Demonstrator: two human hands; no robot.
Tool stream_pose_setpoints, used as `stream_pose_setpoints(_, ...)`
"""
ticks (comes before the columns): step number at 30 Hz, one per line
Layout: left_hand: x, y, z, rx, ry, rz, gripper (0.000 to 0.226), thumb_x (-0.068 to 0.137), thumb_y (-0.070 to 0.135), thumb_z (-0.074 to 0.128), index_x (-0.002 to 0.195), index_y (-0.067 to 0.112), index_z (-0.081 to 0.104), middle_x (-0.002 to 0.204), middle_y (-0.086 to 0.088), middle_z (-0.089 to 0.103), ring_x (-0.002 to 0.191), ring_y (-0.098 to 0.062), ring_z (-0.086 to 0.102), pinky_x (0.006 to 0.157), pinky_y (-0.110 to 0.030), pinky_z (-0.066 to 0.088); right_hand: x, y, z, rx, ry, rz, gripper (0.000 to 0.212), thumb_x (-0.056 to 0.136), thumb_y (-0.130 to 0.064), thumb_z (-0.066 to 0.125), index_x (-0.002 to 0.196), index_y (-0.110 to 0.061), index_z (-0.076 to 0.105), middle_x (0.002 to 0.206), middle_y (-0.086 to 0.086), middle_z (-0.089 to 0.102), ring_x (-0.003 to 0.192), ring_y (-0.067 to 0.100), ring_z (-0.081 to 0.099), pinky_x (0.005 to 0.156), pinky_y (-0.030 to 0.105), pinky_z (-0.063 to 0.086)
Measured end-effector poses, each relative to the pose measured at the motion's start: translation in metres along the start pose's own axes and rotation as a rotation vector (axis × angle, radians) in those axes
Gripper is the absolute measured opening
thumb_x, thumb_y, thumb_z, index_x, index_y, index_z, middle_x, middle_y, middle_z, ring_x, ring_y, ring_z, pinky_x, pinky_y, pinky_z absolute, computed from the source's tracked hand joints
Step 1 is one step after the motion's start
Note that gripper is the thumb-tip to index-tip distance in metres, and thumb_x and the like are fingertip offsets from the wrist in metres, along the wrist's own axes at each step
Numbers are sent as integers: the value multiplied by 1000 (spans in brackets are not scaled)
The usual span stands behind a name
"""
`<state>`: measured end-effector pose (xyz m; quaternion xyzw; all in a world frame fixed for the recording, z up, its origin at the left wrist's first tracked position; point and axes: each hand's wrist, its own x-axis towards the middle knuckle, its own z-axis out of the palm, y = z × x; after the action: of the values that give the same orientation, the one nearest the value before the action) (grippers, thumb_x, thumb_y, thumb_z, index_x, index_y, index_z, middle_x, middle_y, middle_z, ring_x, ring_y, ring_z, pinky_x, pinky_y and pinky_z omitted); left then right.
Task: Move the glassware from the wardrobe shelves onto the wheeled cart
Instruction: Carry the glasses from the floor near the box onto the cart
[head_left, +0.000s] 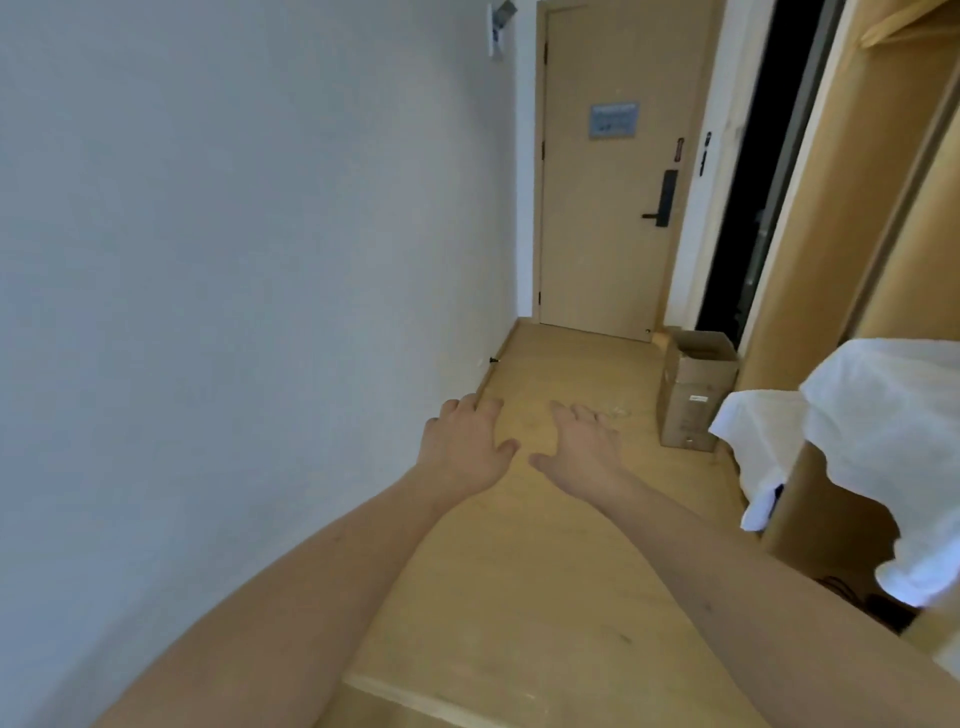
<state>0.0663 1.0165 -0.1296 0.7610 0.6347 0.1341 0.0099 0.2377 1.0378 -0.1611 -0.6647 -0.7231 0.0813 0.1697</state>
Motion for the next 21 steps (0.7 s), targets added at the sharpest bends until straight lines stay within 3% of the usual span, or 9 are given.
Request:
stream_pose_setpoints(9,120,71,59,-21,-94,83,64,97,50,52,152,22,35,153,-9,40,138,-32,37,106,-49,43,75,113,-4,-33,-14,170,87,85,-60,66,155,-27,28,152,8,40,138,34,35,108,49,39)
stream_pose_setpoints(21,241,106,111,-64,-162,84,63,98,51,52,151,22,37,150,-9,44,134,-33,41,104,-49,44,163,182,-10,-76,-73,227,78,89,-55,65,153,-24,32,151,5,41,138,32,35,107,47,38)
